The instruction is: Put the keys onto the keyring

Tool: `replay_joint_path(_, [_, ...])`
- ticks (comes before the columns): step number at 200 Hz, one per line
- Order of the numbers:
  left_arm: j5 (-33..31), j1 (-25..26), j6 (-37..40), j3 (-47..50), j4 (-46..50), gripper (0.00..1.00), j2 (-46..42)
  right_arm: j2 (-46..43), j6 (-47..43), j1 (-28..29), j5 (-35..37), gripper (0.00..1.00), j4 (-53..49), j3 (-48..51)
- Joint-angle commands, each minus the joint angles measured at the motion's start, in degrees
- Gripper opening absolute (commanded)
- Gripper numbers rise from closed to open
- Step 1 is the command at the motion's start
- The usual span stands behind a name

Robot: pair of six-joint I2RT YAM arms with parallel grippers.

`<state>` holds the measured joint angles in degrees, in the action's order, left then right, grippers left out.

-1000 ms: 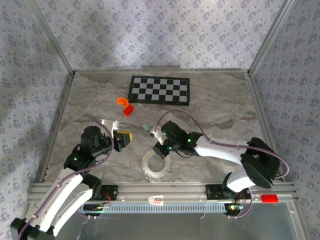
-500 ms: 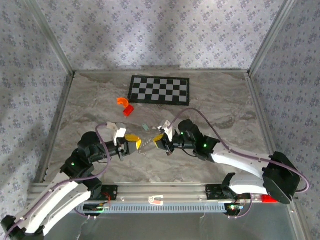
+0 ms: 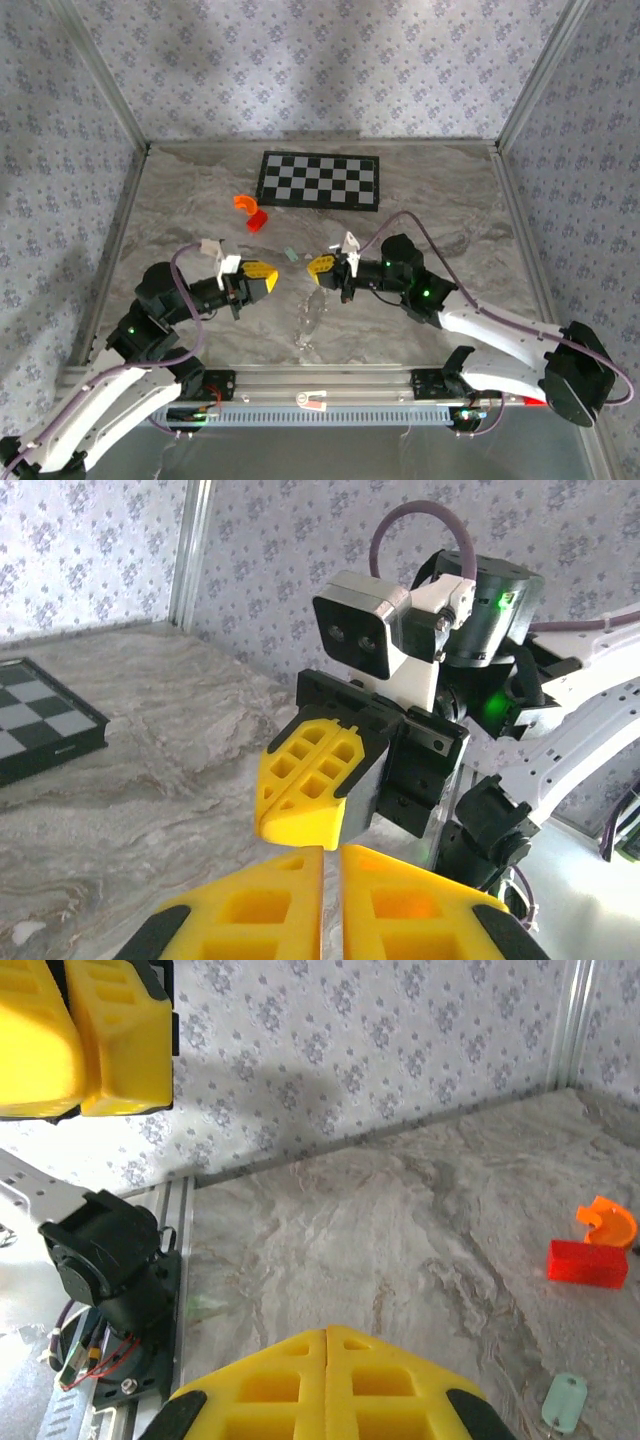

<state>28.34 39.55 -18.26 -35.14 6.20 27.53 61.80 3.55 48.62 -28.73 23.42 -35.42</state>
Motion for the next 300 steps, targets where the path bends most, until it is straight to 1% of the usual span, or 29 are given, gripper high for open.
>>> replay_joint_path(1, [-1.2,0.4,2.0,-2.8,1.5,0.12,0.6,-1.0,-0.9,-0.6,-1.4,0.00,-0.4,-1.2])
replay_joint_path(19, [-4.9,0.4,2.1,-3.2,3.9,0.13,1.1,-1.7,1.6,-2.1,-0.6,0.00,-2.4,-0.5])
replay_joint_path(40, [-9.7,0.3,1.8,-3.7,8.0,0.14,2.5,-2.9,3.3,-2.8,2.5,0.15,-9.7,-1.0])
replay_joint_path(61, [-17.7,0.2,1.4,-3.9,14.0,0.14,3.7,-3.2,3.9,-2.9,5.6,0.35,-18.3,-1.9])
replay_joint_path(79, [-22.4,-1.3,0.4,-3.9,17.4,0.13,4.2,-2.0,2.4,-2.2,7.5,0.46,-26.9,-4.2])
replay_joint_path(87, [-22.8,-2.9,-0.6,-3.5,17.9,0.13,4.2,-1.0,1.4,-1.4,8.6,0.51,-30.1,-5.4])
replay_joint_path(97, [-21.4,-5.4,-2.0,-2.7,17.5,0.13,4.2,0.7,-0.2,-0.3,9.6,0.55,-34.0,-7.4])
replay_joint_path(121, [-18.0,-12.3,-5.3,-0.6,16.9,0.17,5.7,7.0,-3.3,2.1,9.3,0.61,-38.5,-12.0])
replay_joint_path(139, [-15.7,-17.8,-6.7,-0.2,17.7,0.18,8.2,13.0,-4.3,3.2,7.9,0.63,-38.8,-15.5])
replay_joint_path(166, [-9.4,-26.1,-8.6,1.4,15.7,0.18,10.2,22.3,-5.4,5.8,7.1,0.62,-38.6,-21.8])
replay_joint_path(179, [-6.7,-29.6,-9.6,2.6,14.0,0.18,10.6,27.3,-5.7,6.7,5.9,0.60,-39.2,-25.2])
replay_joint_path(197, [-4.2,-33.0,-10.8,4.3,11.5,0.18,10.4,33.2,-5.6,8.3,3.7,0.55,-39.6,-29.7])
replay_joint_path(210, [-3.7,-34.3,-11.3,5.0,10.3,0.18,9.9,37.4,-4.9,9.3,3.5,0.52,-40.1,-32.4])
replay_joint_path(221, [-4.2,-34.7,-10.9,5.1,10.6,0.19,9.6,41.0,-3.4,9.5,3.4,0.50,-41.3,-37.0])
replay_joint_path(246, [-8.1,-34.9,-9.1,4.3,13.2,0.19,8.3,47.1,0.6,10.9,5.6,0.49,-44.5,-44.2])
replay_joint_path(269, [-11.7,-34.9,-8.5,4.3,13.8,0.20,6.8,51.0,4.6,13.0,8.8,0.49,-48.8,-49.9])
replay_joint_path(300, [-12.5,-35.0,-8.6,4.9,12.4,0.21,6.5,54.7,7.2,16.1,12.3,0.46,-54.9,-55.8])
